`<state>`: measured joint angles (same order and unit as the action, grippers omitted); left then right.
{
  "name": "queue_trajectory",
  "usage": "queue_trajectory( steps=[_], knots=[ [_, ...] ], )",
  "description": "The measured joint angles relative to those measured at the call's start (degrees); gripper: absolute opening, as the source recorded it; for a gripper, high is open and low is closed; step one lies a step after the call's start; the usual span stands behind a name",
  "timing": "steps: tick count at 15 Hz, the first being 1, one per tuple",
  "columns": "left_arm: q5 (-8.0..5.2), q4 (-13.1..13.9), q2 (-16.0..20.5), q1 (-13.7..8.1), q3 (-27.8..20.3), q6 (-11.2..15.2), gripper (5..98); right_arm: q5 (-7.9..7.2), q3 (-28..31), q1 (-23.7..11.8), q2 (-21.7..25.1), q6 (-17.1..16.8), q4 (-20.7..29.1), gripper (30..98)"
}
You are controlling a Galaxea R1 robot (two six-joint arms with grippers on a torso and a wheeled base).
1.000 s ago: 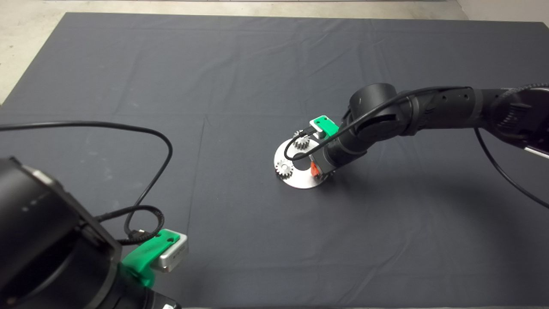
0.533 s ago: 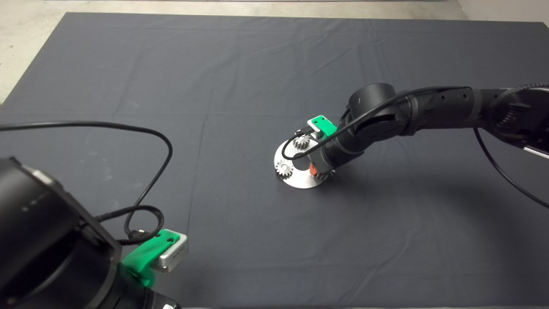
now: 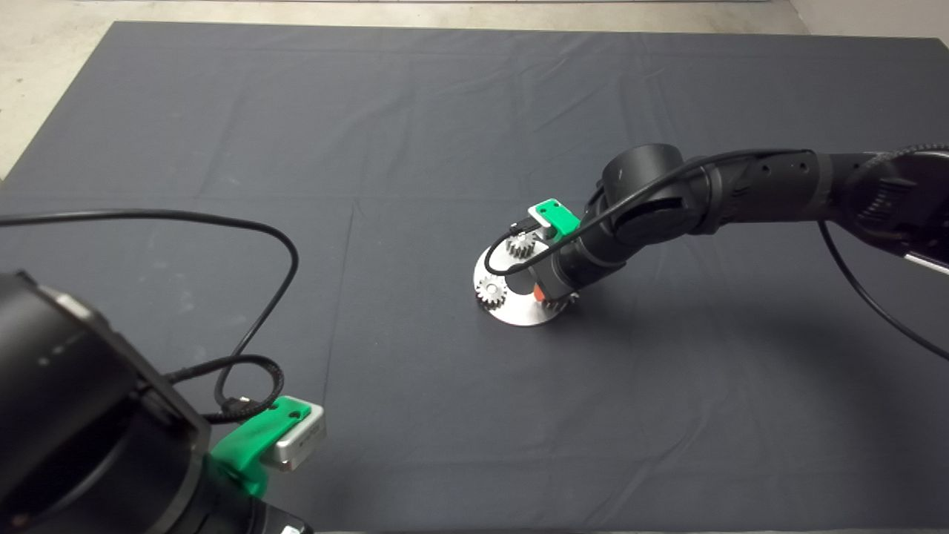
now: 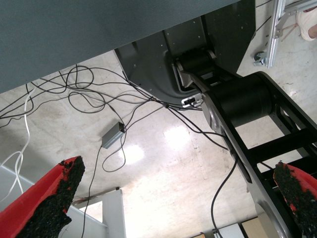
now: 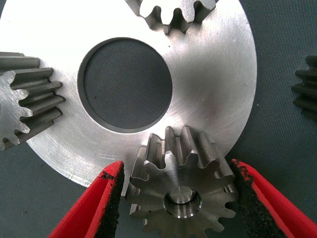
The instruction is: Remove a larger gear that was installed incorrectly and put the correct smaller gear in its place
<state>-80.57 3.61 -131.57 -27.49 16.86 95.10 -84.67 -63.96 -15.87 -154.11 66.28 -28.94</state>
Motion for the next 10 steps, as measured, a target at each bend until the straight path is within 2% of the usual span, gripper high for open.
queue_trajectory(
  steps=[2,4,10],
  knots=[
    [0.0,0.0,0.01,-0.01,0.0,0.0,98.2,-0.03,0.0,0.0,0.0,0.0,0.0,56.2],
    [0.0,0.0,-0.02,-0.02,0.0,0.0,98.2,-0.14,0.0,-0.02,0.01,0.0,0.0,52.4],
    [0.0,0.0,-0.01,0.01,0.0,0.0,98.2,-0.16,0.0,-0.02,0.01,0.0,0.0,50.9]
  ],
)
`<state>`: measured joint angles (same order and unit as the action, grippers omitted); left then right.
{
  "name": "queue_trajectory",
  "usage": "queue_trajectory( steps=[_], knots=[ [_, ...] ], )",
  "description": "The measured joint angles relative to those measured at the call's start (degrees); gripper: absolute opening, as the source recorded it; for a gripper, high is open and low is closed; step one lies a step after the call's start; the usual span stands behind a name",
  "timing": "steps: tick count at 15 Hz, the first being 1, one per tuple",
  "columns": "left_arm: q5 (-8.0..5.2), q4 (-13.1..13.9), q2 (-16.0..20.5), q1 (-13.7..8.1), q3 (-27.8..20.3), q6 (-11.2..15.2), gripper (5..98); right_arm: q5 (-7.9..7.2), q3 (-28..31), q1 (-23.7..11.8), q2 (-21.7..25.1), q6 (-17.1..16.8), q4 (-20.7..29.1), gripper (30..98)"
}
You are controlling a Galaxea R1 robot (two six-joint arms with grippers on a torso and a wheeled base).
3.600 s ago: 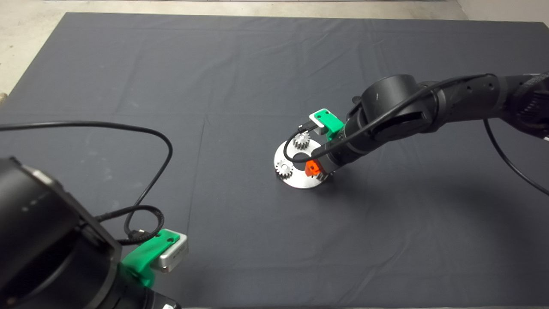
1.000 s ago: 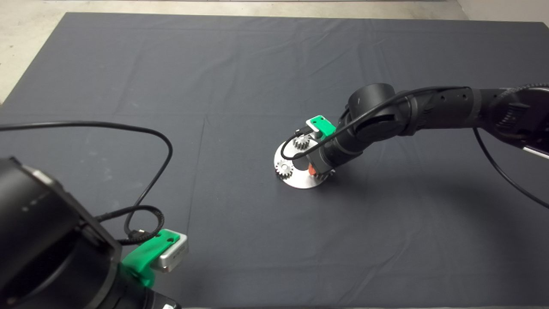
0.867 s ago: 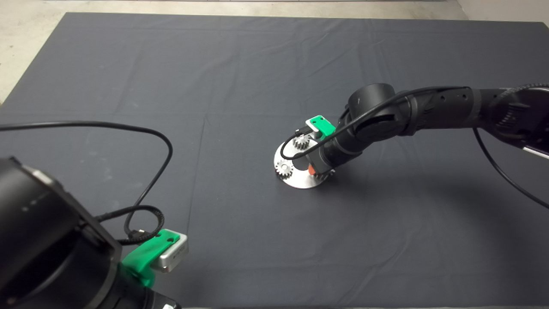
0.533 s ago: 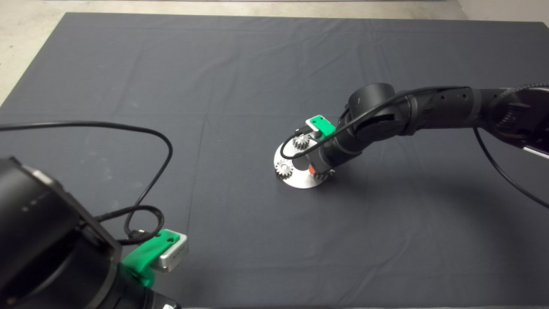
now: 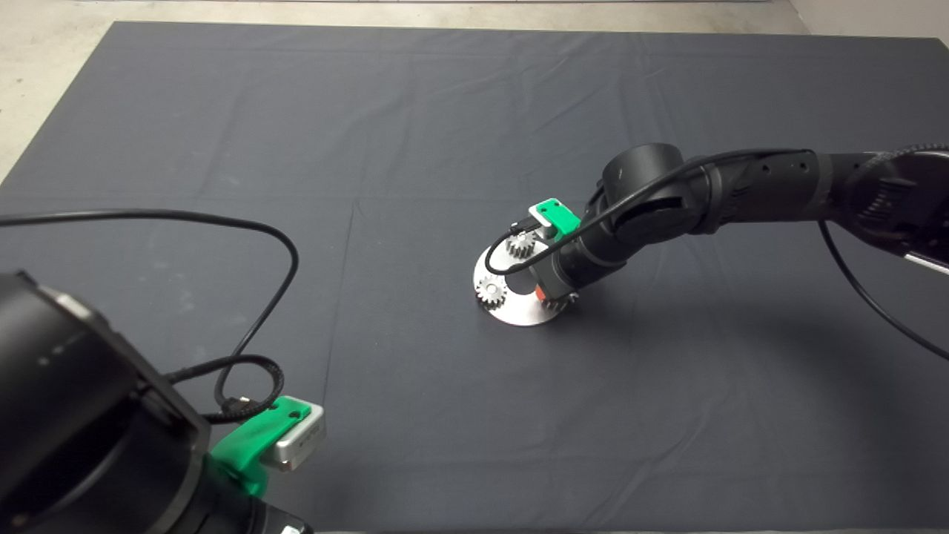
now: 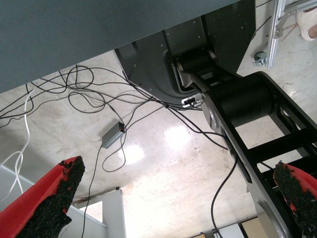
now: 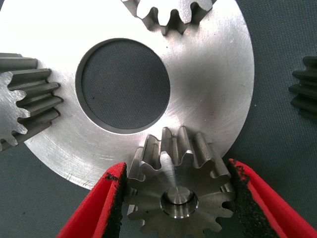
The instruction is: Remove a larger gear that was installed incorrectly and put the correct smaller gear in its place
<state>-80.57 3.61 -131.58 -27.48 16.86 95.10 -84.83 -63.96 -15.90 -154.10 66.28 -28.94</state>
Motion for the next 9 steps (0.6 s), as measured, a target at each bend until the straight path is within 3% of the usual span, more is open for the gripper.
queue_trajectory(
  steps=[9],
  knots=[
    [0.0,0.0,0.0,0.0,0.0,0.0,98.2,-0.17,-0.01,0.0,-0.04,-0.02,0.0,49.6]
  ],
)
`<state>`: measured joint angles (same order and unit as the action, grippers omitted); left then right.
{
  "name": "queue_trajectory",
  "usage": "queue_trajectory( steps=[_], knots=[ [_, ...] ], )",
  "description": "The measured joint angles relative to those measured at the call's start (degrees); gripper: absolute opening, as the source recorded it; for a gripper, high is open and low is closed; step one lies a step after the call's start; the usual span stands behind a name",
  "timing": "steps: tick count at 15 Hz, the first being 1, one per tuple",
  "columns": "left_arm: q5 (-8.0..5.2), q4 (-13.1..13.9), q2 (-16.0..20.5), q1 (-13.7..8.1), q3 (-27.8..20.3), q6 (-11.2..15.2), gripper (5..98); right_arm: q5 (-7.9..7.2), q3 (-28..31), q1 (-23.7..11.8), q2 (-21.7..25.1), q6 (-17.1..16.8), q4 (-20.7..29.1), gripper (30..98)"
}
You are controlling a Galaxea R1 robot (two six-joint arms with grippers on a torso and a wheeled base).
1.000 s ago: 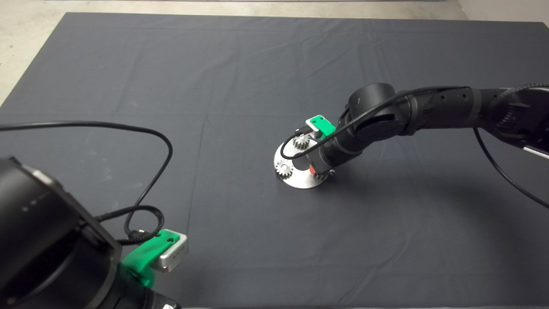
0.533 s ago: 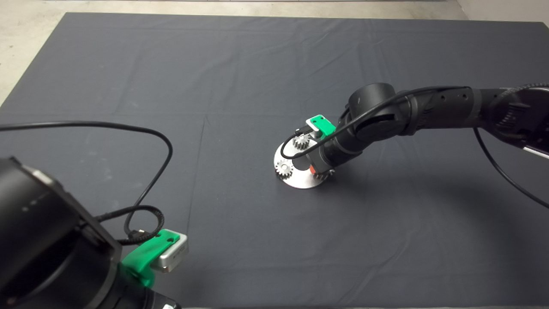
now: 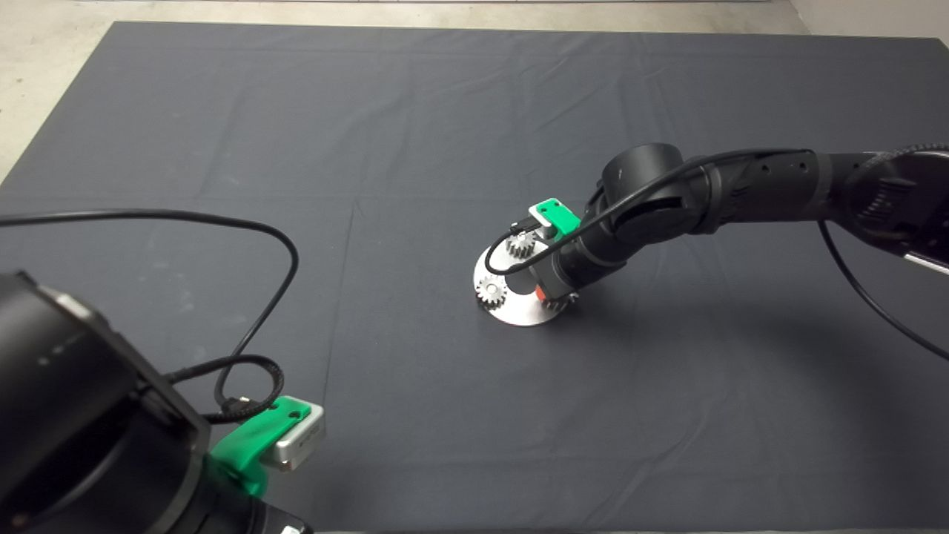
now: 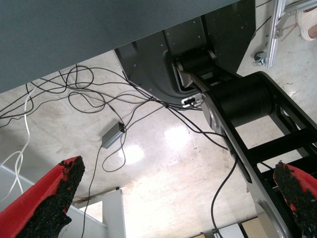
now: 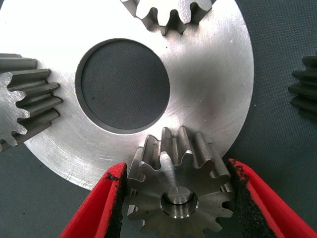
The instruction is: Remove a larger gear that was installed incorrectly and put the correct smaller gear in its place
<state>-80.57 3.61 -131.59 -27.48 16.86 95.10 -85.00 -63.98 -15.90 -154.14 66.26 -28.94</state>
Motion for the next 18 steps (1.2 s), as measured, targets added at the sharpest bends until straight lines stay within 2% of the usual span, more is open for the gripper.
queue_trajectory(
  steps=[4,7,14,18],
  knots=[
    [0.0,0.0,0.01,-0.02,0.0,0.02,98.2,-0.02,-0.09,-0.56,0.0,0.04,0.27,49.6],
    [0.0,0.02,0.0,-0.02,0.0,0.02,98.2,-0.33,-0.11,-2.4,0.0,0.06,0.5,49.5],
    [0.0,0.02,0.0,-0.02,0.0,0.05,98.2,-0.3,-0.05,-3.19,0.06,0.17,1.74,49.4],
    [0.0,0.02,0.02,0.0,0.0,0.05,98.2,-0.11,0.69,-7.27,0.37,0.45,3.95,49.4]
  ],
)
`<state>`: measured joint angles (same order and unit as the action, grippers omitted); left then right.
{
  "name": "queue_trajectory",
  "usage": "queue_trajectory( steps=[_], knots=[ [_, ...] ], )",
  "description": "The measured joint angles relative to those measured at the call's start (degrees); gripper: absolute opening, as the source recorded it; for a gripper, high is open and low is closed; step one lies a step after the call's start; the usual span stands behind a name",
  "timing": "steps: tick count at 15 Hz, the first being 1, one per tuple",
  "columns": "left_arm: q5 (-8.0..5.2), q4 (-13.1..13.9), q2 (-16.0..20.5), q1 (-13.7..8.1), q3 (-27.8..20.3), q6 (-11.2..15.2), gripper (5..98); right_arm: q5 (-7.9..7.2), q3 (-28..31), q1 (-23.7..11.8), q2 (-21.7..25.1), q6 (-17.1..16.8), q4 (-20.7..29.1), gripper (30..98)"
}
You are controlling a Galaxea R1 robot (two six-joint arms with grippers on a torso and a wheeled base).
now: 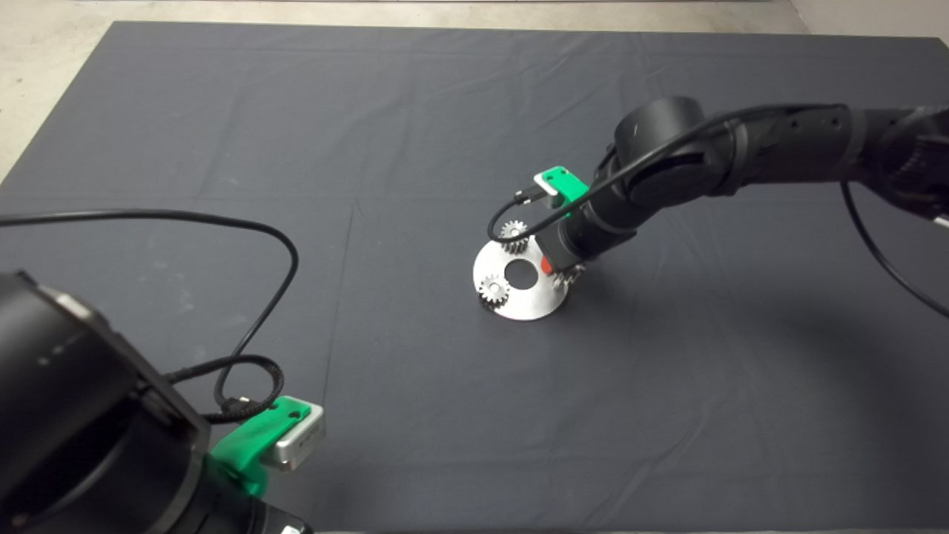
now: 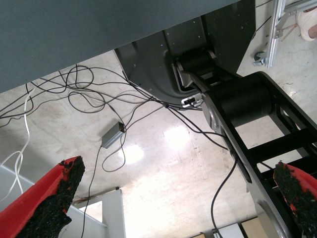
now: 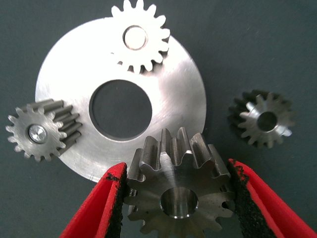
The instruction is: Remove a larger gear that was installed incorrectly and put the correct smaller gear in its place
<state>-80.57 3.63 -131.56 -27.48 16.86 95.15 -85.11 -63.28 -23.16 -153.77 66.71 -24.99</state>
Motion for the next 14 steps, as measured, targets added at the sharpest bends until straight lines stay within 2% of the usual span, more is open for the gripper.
queue_trajectory(
  steps=[2,4,10,12,14],
  knots=[
    [0.0,0.01,-0.02,-0.02,0.0,0.0,98.2,-0.44,0.4,-0.01,0.79,0.02,1.56,49.4],
    [0.01,0.0,-0.02,-0.02,0.0,0.02,98.2,-1.77,3.23,0.45,3.01,0.32,2.15,49.4],
    [0.0,0.02,-0.02,0.0,0.0,0.02,98.2,-2.99,13.56,0.58,15.62,1.95,2.34,49.4],
    [0.02,0.02,-0.05,-0.02,0.0,0.05,98.2,-3.31,15.16,2.29,16.79,1.97,2.36,49.4],
    [0.0,0.02,-0.02,0.0,0.0,0.05,98.2,-2.73,15.38,4.81,16.62,2.0,2.36,49.4]
  ],
)
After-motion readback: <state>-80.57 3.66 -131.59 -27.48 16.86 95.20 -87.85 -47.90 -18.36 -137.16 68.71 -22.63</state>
